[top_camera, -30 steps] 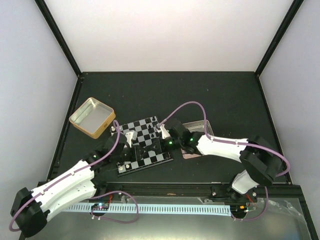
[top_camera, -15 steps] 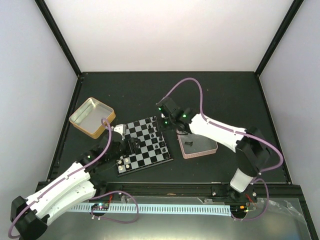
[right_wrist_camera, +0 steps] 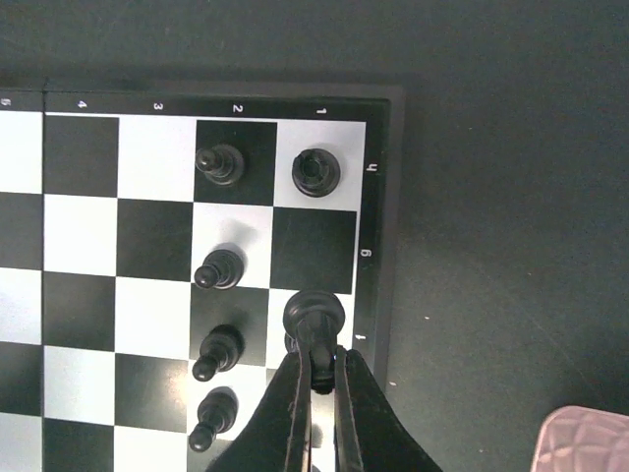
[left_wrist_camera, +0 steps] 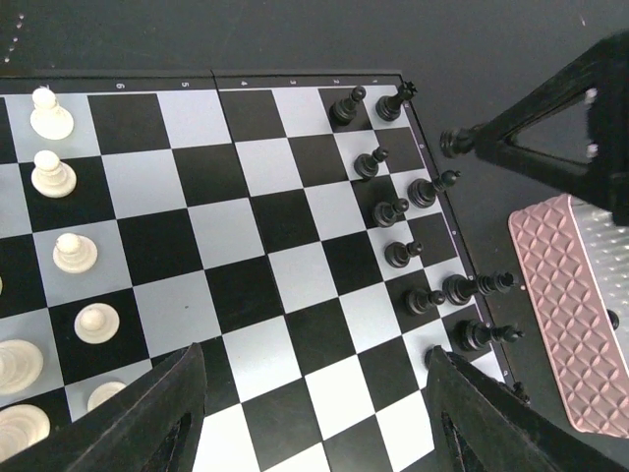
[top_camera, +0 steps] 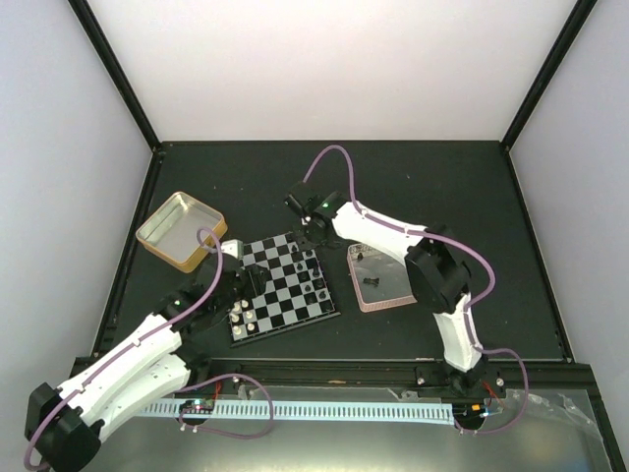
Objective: Set up the chess pieces on the board
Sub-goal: Place the chess piece on the chessboard.
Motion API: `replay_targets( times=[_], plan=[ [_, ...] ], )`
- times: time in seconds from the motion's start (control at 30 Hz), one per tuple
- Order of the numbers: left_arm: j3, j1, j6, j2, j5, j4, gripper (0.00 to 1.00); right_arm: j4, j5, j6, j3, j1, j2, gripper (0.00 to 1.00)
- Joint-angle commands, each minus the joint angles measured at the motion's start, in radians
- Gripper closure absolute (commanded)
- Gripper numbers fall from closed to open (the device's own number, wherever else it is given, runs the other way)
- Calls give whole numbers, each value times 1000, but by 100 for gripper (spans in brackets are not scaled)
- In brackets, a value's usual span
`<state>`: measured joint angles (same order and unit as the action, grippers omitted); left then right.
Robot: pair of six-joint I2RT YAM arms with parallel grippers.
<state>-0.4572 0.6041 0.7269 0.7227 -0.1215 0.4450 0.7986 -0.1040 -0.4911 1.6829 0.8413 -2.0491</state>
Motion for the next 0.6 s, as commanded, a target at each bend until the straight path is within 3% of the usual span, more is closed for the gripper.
replay_targets(
  times=[0.0, 0.57],
  plan=[
    [-18, -20, -24, 3, 28, -37, 37, 58, 7, 22, 74, 0, -47, 97],
    [-23, -52, -41, 1, 66, -25, 37, 259, 3, 44, 330, 2, -227, 93]
  ],
)
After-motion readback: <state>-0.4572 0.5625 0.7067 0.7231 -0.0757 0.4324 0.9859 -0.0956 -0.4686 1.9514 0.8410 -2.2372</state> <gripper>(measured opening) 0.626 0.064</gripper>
